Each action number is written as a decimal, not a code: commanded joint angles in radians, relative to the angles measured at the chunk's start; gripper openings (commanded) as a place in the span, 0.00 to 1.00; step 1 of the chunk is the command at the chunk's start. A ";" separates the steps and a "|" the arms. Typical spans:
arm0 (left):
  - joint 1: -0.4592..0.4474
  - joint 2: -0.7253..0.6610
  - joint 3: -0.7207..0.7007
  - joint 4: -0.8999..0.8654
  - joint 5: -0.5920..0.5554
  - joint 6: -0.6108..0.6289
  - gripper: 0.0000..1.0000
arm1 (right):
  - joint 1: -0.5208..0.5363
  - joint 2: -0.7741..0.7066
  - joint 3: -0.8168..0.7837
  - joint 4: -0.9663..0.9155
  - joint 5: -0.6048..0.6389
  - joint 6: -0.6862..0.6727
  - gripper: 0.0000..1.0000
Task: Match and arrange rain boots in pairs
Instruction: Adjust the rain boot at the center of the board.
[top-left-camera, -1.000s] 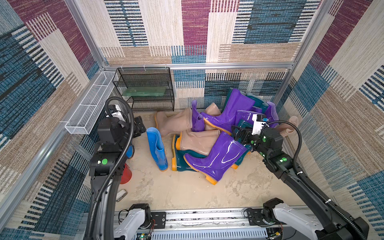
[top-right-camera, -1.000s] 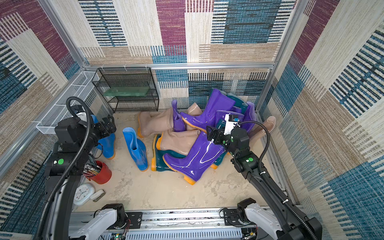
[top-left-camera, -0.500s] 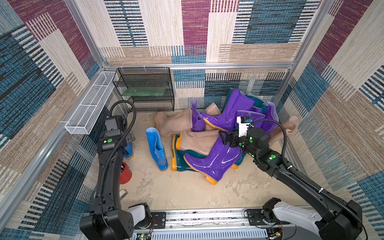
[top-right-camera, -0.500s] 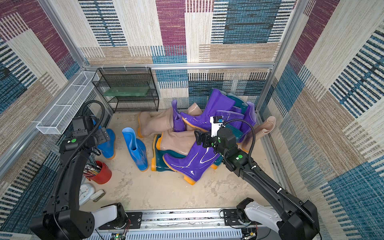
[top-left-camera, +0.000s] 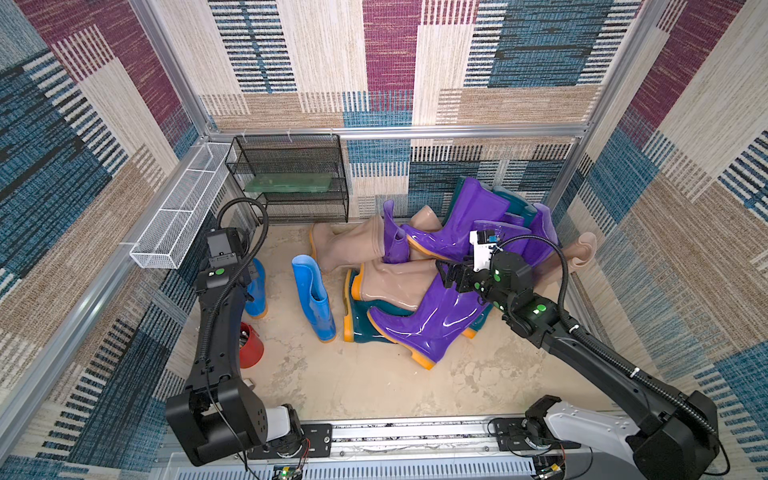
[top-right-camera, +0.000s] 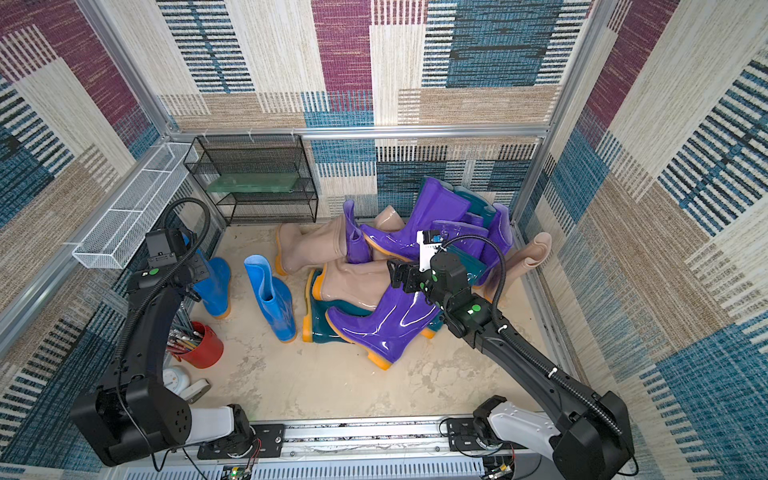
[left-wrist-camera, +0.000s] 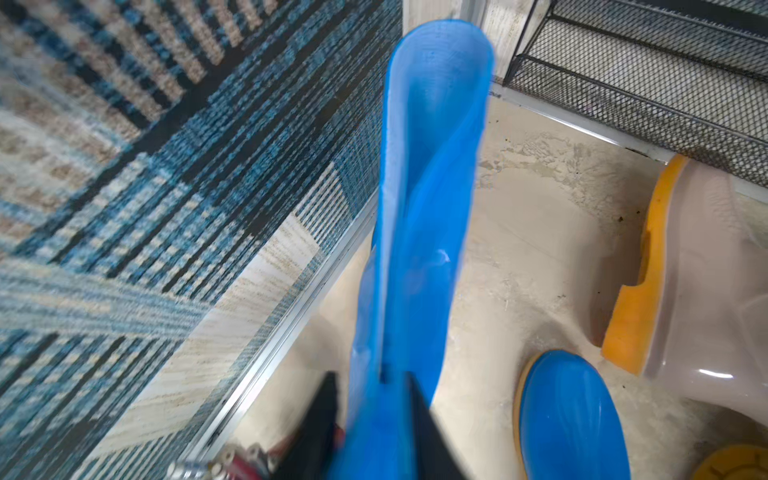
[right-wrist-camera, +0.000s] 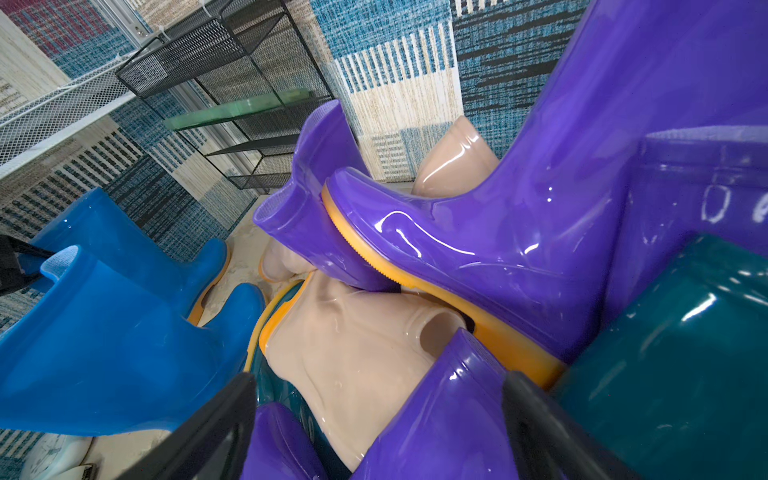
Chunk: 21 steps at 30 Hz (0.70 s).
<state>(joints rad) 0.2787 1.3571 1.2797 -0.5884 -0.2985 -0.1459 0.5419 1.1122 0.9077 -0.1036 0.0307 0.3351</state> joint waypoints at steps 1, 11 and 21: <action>0.000 0.029 0.045 0.030 0.076 0.046 0.00 | 0.001 -0.014 0.000 0.001 0.019 -0.015 0.95; -0.047 0.122 0.169 -0.004 0.248 0.121 0.00 | -0.007 -0.004 -0.021 0.030 0.042 -0.004 0.96; -0.096 0.209 0.325 0.003 0.200 0.249 0.00 | -0.025 0.031 -0.018 0.040 0.012 0.004 0.97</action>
<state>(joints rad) 0.1833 1.5475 1.5589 -0.6422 -0.0742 0.0200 0.5190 1.1351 0.8932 -0.1001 0.0559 0.3325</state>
